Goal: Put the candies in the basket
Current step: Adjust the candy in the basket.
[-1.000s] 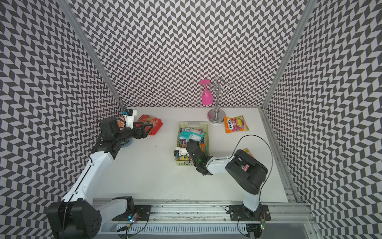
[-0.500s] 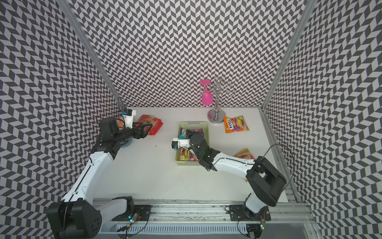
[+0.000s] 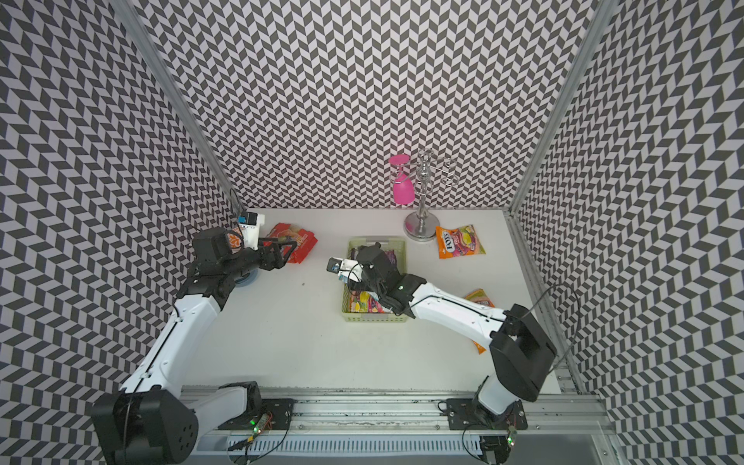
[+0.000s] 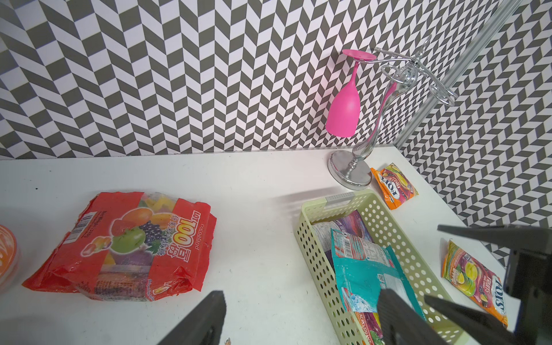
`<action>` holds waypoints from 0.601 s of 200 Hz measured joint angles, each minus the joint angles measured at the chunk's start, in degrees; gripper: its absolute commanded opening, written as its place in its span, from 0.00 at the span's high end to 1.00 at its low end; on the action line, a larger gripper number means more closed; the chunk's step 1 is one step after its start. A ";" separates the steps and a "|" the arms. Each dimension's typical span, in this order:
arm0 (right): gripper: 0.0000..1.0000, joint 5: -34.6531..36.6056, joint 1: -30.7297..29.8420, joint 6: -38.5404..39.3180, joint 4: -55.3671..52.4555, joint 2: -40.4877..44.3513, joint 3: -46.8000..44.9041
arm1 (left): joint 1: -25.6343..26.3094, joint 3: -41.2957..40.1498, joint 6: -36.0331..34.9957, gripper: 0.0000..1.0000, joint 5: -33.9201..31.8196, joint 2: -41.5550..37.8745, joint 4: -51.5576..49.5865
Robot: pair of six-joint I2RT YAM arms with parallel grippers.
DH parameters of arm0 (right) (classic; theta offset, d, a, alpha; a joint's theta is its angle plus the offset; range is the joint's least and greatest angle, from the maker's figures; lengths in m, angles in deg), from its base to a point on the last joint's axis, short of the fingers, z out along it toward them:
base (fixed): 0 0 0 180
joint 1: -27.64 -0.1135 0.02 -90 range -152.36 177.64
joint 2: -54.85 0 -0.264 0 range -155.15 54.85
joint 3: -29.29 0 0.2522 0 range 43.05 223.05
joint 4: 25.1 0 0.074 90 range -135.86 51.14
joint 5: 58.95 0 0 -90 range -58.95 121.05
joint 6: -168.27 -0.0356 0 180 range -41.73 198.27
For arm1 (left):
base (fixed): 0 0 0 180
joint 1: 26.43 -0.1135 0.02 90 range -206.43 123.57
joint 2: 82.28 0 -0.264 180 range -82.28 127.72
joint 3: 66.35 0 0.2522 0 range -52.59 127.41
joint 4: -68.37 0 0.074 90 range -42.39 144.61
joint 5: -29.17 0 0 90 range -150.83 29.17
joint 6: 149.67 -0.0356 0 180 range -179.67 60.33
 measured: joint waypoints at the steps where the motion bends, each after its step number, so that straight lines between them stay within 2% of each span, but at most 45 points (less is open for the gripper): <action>1: 0.21 0.13 -0.11 -0.28 -0.15 -0.11 0.04 | 0.00 0.00 0.02 0.16 0.00 0.00 0.00; 25: 0.24 3.56 -2.36 -9.55 -6.10 -5.22 4.04 | 0.00 0.00 0.00 0.16 0.17 0.00 0.00; 55: 0.24 4.87 -2.34 -18.01 -12.07 -10.64 8.04 | 0.00 0.00 0.04 0.16 0.44 0.00 0.00; 92: 0.26 6.12 -2.03 -23.10 -16.57 -14.73 10.78 | -0.09 0.00 0.07 0.16 0.66 0.00 0.00; 120: 0.32 6.51 -1.51 -24.98 -18.25 -16.59 11.39 | -0.09 0.00 0.07 0.16 0.79 0.00 0.00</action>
